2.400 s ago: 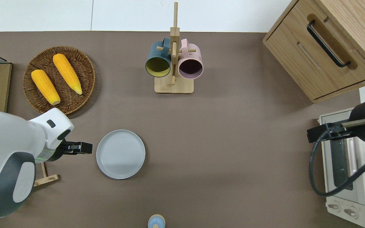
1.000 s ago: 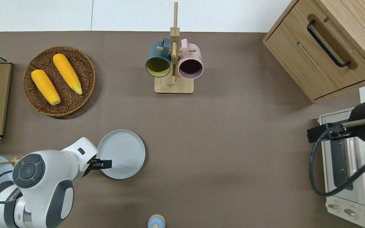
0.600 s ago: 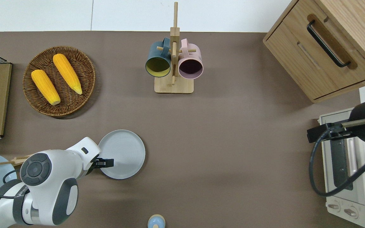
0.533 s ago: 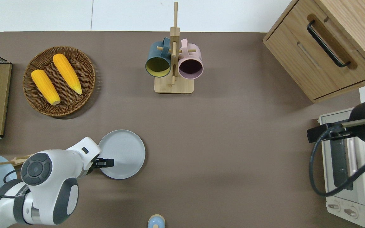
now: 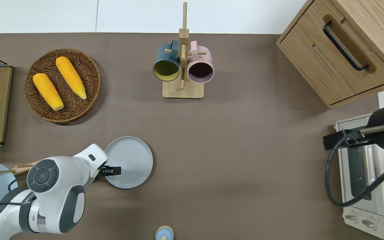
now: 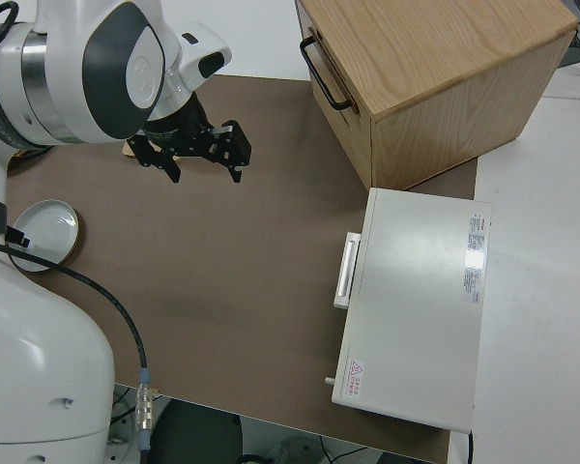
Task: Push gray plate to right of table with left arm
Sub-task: 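Lower the left gripper against the gray plate's near rim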
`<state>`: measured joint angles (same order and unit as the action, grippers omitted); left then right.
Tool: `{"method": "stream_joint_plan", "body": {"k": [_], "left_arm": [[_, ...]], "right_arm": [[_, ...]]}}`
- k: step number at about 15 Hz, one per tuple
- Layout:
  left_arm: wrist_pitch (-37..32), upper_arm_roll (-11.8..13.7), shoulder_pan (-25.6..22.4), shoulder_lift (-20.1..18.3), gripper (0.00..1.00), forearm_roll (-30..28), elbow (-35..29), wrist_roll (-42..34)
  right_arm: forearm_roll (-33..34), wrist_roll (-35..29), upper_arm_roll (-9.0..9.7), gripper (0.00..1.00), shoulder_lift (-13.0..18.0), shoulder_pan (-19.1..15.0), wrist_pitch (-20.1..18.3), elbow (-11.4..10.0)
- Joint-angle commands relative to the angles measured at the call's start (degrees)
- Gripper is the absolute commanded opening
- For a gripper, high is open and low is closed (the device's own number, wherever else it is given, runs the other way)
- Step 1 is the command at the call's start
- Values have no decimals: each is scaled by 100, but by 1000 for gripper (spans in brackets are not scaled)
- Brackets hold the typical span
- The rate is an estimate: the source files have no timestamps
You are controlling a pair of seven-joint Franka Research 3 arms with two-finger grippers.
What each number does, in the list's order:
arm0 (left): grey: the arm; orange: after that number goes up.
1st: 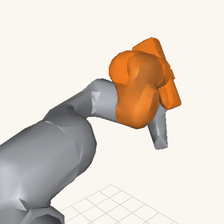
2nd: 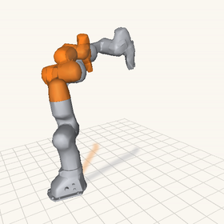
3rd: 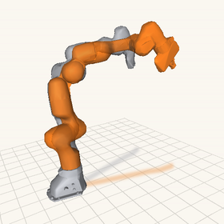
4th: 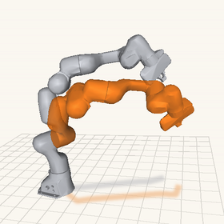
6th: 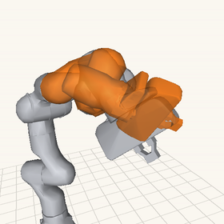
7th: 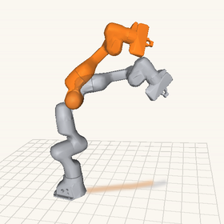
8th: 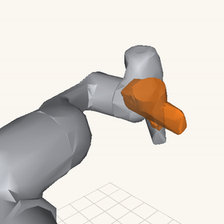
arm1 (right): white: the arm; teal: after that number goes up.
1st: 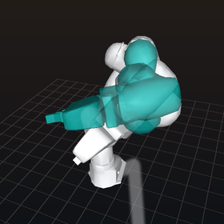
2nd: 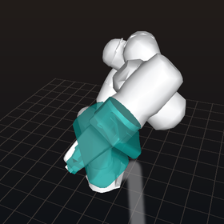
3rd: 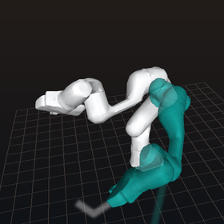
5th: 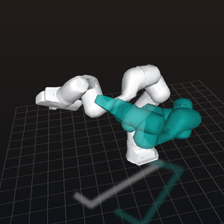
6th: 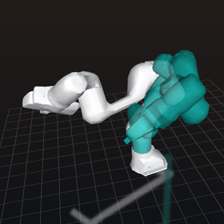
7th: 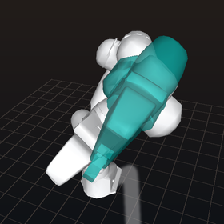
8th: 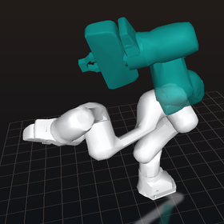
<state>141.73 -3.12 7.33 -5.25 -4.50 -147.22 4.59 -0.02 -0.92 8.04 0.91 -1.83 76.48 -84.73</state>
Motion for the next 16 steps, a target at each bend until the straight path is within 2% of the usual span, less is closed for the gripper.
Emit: {"method": "stream_joint_plan", "body": {"k": [1, 2, 3, 7, 9, 10, 16], "left_arm": [[232, 57, 102, 68, 985, -77, -79, 42], [241, 57, 102, 68, 968, -77, -79, 51], [250, 57, 102, 77, 906, -77, -79, 51], [250, 57, 102, 77, 269, -77, -79, 138], [259, 57, 102, 85, 59, -77, -79, 192], [259, 57, 102, 86, 1, -77, -79, 192], [276, 57, 84, 129, 0, -77, -70, 183]], "right_arm": [[-25, -66, 92, 983, 14, -115, -89, 53], [-25, -66, 92, 983, 14, -107, -89, 53], [-25, -75, 92, 983, 14, -115, -89, 53], [-25, -75, 92, 983, 14, -107, -89, 53], [-25, -66, 92, 983, 14, -107, -89, 53], [-25, -75, 92, 983, 14, -115, -89, 53], [-25, -75, 92, 983, 14, -107, -89, 53]]}}
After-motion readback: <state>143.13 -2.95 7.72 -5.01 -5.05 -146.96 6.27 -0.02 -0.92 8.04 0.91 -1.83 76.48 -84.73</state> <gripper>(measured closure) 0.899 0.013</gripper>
